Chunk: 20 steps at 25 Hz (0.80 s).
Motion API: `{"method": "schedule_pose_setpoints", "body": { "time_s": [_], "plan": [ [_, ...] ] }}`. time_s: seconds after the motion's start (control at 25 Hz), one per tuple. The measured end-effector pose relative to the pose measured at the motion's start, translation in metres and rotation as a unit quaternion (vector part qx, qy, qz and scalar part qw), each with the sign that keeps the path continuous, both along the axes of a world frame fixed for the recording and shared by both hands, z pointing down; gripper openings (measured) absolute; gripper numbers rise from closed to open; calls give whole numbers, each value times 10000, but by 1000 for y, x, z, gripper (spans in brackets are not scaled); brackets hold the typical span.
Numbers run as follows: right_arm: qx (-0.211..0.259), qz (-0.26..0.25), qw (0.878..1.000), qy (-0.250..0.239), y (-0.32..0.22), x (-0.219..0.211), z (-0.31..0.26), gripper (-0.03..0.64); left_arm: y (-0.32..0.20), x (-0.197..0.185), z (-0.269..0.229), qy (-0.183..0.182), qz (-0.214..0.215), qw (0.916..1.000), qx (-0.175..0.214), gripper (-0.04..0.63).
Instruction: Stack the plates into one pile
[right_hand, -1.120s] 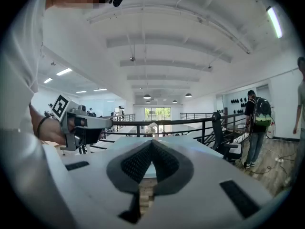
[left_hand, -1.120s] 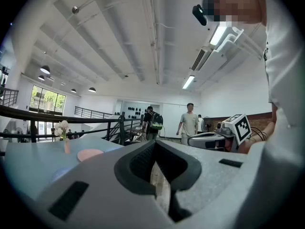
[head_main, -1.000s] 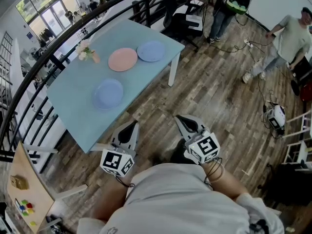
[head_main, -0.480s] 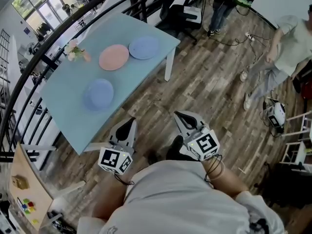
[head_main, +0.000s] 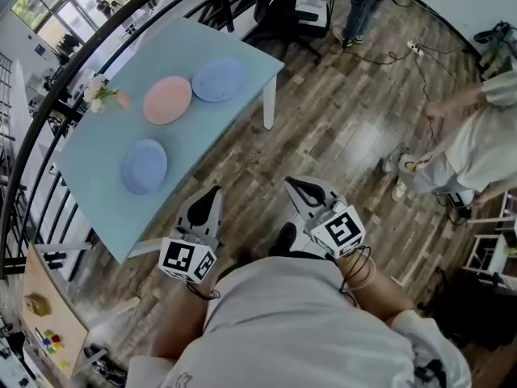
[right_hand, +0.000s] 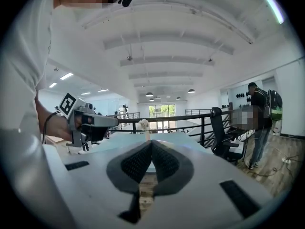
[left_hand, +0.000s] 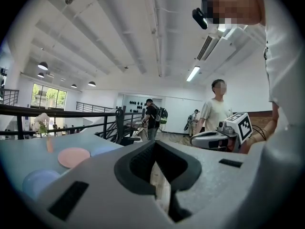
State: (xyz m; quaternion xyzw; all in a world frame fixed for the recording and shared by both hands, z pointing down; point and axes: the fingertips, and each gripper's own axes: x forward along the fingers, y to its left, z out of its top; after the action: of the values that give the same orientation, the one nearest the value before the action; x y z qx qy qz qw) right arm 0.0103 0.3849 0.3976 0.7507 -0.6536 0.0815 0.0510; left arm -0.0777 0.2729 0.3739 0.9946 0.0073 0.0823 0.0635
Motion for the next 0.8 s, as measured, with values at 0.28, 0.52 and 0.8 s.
{"method": "schedule_pose_setpoints", "body": {
  "time_s": [0.28, 0.52, 0.8],
  "plan": [
    [-28, -40, 10000, -85, 12, 50, 7, 6, 14, 45, -1, -97, 23, 9999, 74, 5],
    [-37, -66, 9999, -145, 6, 69, 11, 6, 10, 63, 1, -110, -16, 9999, -8, 5],
    [-130, -127, 9997, -153, -22, 82, 14, 6, -18, 75, 10, -71, -46, 9999, -99, 5]
  ]
}}
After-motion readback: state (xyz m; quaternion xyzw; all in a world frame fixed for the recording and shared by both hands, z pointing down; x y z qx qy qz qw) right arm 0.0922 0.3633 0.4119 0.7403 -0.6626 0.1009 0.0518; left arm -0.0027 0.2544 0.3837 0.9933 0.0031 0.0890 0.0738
